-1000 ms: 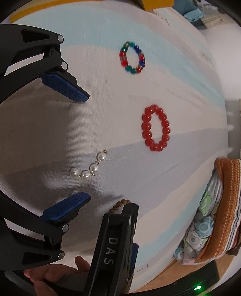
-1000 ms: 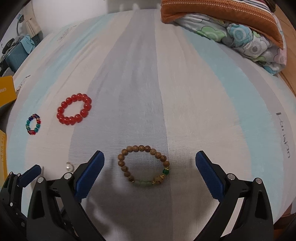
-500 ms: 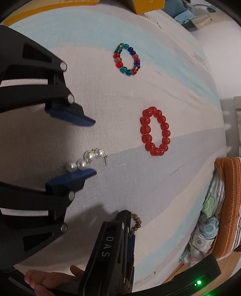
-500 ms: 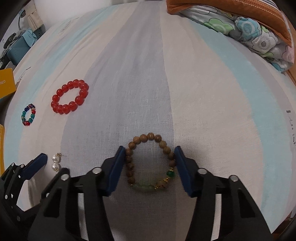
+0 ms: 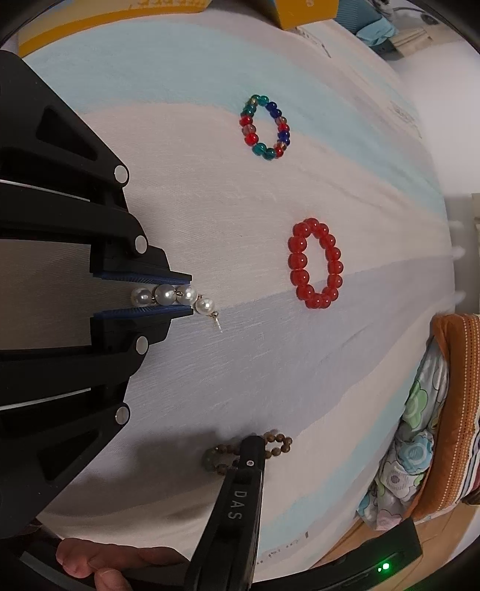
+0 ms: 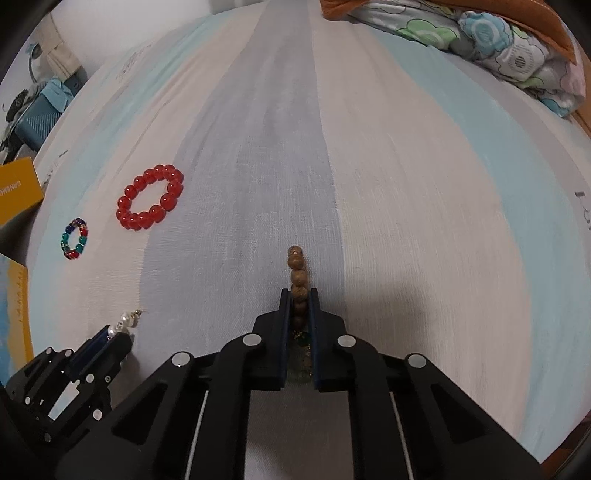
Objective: Organize jewelry
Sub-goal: 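Grasp the pearl string with the left tool while the right tool grasps the wooden bead bracelet, then carry the pearls in the left tool and wooden bracelet in the right tool to the box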
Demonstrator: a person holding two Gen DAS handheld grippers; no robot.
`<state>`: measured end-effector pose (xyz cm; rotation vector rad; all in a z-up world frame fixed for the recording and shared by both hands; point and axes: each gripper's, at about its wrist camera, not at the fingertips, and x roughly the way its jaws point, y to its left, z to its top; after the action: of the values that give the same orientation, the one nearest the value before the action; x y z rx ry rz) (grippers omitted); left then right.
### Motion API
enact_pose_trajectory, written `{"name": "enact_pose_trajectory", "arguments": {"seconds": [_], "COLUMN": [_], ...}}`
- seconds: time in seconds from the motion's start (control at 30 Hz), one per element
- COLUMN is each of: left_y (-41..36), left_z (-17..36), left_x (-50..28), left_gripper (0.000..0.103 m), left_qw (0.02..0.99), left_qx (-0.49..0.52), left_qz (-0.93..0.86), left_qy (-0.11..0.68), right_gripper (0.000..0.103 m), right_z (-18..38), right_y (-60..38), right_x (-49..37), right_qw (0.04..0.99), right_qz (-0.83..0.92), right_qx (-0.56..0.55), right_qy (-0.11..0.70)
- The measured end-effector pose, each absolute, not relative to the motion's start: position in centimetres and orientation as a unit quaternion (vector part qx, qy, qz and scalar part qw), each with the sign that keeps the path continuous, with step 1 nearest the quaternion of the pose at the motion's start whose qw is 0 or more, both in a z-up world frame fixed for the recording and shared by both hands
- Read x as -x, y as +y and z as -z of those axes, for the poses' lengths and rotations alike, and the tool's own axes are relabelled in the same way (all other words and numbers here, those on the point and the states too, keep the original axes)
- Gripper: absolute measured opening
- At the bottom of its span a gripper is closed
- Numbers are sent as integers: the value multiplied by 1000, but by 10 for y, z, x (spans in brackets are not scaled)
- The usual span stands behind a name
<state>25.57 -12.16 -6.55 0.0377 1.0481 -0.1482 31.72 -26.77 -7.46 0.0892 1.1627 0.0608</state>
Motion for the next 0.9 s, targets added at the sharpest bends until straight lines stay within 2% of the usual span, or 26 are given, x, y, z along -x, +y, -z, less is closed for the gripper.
{"name": "enact_pose_trajectory", "arguments": {"seconds": [0.9], "left_y": [-65], "left_z": [6], "left_x": [-217], "left_gripper": [10], "left_qw": [868], "left_qx": [12], "left_qz": [23], "left_qy": [496], "right_gripper": [8], "right_z": [4], "right_y": [-228], "right_x": [-263], "right_qw": [867], "right_qz": [-20], "right_qx": [-14], "right_qy": [497]}}
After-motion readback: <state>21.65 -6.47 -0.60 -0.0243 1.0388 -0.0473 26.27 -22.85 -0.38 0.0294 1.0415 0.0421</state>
